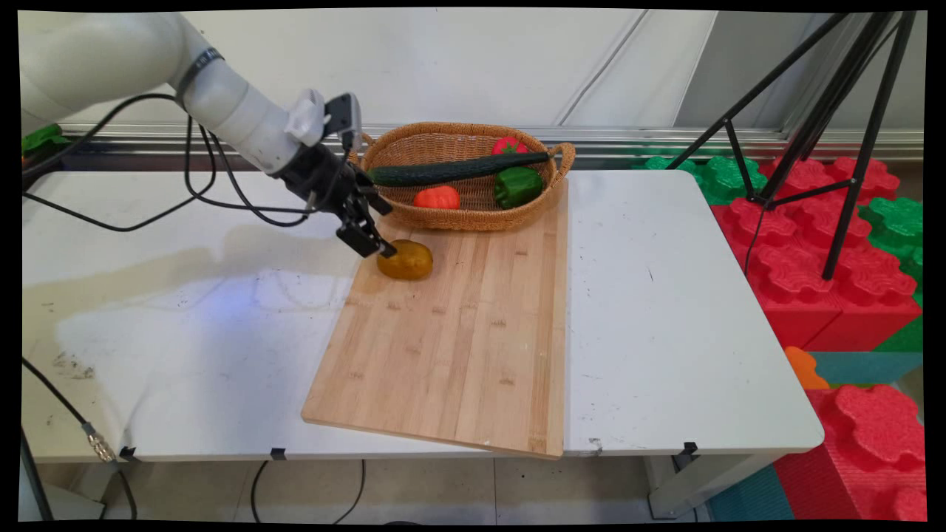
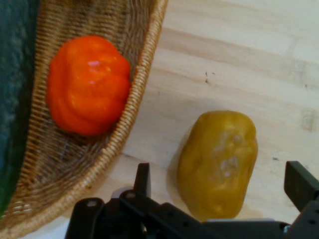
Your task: Pick up the potato from the cutting board, then place the picked object in the vegetable basket
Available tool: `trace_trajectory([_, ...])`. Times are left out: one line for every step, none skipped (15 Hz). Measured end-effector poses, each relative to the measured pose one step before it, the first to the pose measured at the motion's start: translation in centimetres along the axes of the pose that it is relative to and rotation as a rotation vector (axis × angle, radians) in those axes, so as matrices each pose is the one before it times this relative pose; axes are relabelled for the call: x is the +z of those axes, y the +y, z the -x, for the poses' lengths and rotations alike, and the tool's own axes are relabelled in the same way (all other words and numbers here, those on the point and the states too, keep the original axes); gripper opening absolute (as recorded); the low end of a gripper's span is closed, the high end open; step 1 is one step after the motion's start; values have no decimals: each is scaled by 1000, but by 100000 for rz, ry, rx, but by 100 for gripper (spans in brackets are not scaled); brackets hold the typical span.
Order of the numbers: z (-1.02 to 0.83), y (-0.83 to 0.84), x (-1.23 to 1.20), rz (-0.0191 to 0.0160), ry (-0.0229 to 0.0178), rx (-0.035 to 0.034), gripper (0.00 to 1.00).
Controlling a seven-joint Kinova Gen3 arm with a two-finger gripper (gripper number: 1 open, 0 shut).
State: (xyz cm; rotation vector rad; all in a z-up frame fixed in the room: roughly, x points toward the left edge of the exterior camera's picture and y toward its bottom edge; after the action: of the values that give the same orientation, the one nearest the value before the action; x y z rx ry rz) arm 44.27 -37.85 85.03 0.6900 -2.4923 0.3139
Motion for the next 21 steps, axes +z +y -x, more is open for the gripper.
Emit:
trace_trajectory([0, 130, 711, 712, -937, -469, 100])
trace_trajectory([7, 84, 583, 538, -831, -299, 100])
trace_trajectory([4, 80, 644, 565, -941, -190, 100])
trace_trajectory([-8, 49, 602, 556, -850, -118, 100])
trace_trajectory([-6, 31, 468, 363, -600, 59, 100])
trace_trajectory([-10, 15, 494, 308, -584, 243, 100])
trace_trajectory([-14, 17, 456, 306, -507, 435, 100])
trace_trajectory([-5, 15, 350, 273, -426, 348, 100])
trace_trajectory([-12, 29, 380, 287, -426, 394, 100])
trace_trajectory([1, 66, 334, 385, -409, 376, 100])
trace_trajectory([-7, 85, 288, 379, -293, 376, 100])
trace_trajectory([-2, 62, 228, 312, -234, 263, 100])
trace_trajectory([-17, 65, 202, 293, -155, 292, 100])
trace_trajectory([-23, 29, 138, 83, -15, 232, 100])
trace_trajectory([-30, 3, 77, -62, 59, 182, 100])
trace_trajectory([-51, 2, 70, -109, 145, 266, 0])
trace_trajectory([-58, -13, 39, -252, 297, 323, 0])
trace_trajectory([-78, -22, 2, -274, 269, 355, 0])
trace_trajectory([-37, -14, -17, -221, 172, 209, 0])
trace_trajectory([-5, -4, -52, -215, 144, 146, 0])
trace_trajectory([-33, -5, -119, -234, 245, 188, 0])
